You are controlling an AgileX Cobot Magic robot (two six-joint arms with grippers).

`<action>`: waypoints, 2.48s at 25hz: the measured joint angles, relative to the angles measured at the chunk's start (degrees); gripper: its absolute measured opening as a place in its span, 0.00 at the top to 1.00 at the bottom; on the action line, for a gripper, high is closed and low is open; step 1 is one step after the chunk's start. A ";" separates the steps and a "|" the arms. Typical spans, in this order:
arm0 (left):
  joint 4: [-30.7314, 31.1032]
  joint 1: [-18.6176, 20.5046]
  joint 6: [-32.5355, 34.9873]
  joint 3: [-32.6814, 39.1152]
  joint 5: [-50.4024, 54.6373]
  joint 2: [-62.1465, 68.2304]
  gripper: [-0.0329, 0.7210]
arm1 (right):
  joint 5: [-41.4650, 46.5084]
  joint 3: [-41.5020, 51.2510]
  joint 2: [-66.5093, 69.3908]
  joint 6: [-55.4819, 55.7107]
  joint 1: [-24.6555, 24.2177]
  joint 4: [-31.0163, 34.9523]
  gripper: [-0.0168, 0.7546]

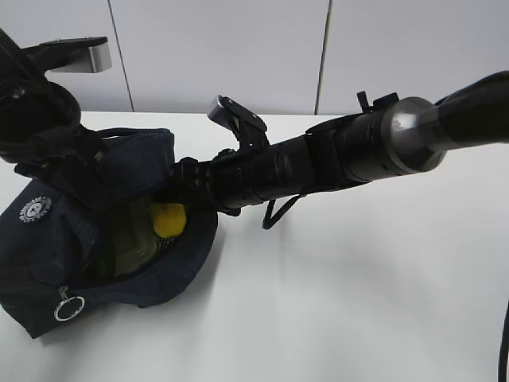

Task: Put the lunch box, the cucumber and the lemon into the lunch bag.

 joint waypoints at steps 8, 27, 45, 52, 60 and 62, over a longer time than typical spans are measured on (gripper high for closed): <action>0.00 0.00 0.00 0.00 0.04 0.00 0.95 | 0.54 0.00 0.00 -0.55 0.00 0.00 0.28; -0.09 0.00 0.00 0.00 0.13 0.00 0.95 | 11.65 2.88 -2.52 17.68 -8.17 -23.05 0.28; -0.22 0.00 0.00 0.00 0.17 0.00 0.95 | 19.38 3.30 6.19 7.07 -8.07 -4.91 0.35; -0.22 0.00 0.00 0.00 0.17 0.00 0.95 | 22.52 3.30 6.70 2.00 -8.07 0.05 0.86; -2.52 0.00 0.00 0.00 -0.22 0.00 0.95 | 27.24 3.30 6.40 1.47 -8.07 0.50 0.98; -3.86 0.00 0.00 0.00 -0.64 0.00 0.95 | 27.71 3.39 5.19 1.69 -8.43 -0.95 0.98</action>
